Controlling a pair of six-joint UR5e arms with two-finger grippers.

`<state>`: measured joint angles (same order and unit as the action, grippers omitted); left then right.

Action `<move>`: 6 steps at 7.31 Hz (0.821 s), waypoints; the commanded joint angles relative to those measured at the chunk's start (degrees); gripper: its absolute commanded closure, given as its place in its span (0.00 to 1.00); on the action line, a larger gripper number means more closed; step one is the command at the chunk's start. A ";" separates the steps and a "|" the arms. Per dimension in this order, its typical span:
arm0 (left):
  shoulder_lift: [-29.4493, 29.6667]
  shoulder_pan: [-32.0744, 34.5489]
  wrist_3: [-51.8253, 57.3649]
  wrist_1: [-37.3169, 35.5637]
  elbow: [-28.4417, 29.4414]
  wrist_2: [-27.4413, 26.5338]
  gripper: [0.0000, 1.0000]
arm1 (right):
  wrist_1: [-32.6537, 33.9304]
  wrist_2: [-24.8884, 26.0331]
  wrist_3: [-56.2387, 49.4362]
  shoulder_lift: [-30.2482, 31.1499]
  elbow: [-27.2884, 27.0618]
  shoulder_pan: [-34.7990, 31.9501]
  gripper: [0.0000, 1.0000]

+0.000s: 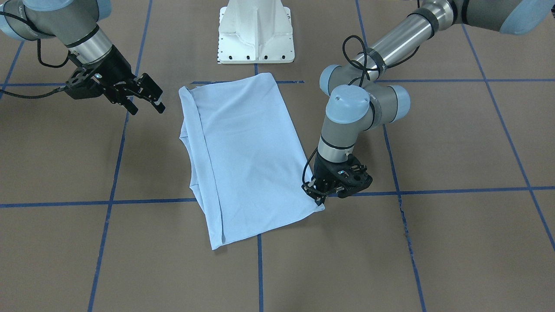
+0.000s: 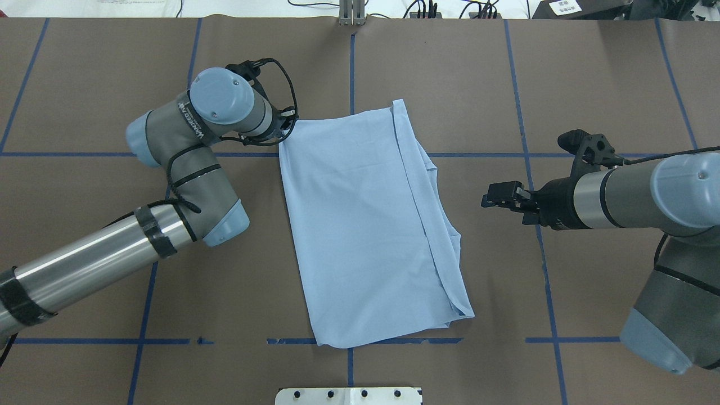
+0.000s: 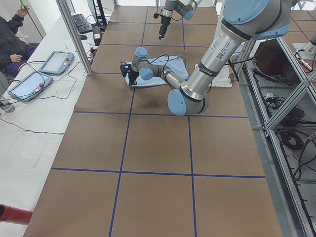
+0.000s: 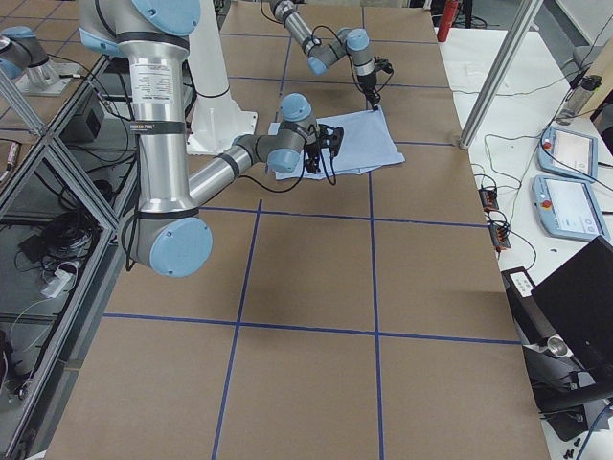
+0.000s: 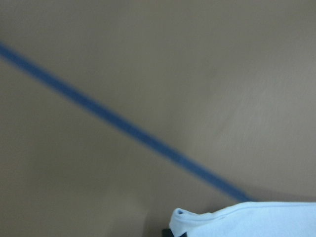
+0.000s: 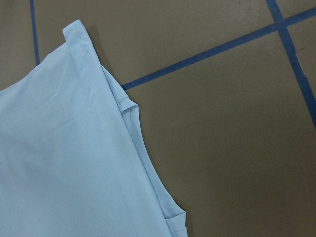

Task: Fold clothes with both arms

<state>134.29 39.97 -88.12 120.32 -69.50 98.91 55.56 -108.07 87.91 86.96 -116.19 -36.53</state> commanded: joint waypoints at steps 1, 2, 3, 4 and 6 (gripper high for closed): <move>8.05 0.81 3.48 9.81 13.38 -4.31 1.00 | -0.01 0.06 0.07 -0.03 0.35 0.06 0.00; 10.00 0.81 4.18 12.98 17.69 -4.60 1.00 | -0.01 0.14 0.07 -0.03 0.44 0.23 0.00; 10.02 0.81 6.45 15.01 18.86 -5.91 1.00 | 0.07 0.58 -0.02 -0.30 0.61 0.23 0.00; 10.02 0.81 7.52 15.21 19.14 -6.53 1.00 | 0.16 0.67 -0.02 -0.82 0.79 0.32 0.00; 9.59 2.47 8.05 15.56 18.97 -6.45 0.00 | 0.77 0.58 -0.02 -2.31 1.92 0.58 0.00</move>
<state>144.04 41.41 -80.66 135.57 -50.56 92.53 55.96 -107.49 87.89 85.71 -115.13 -36.08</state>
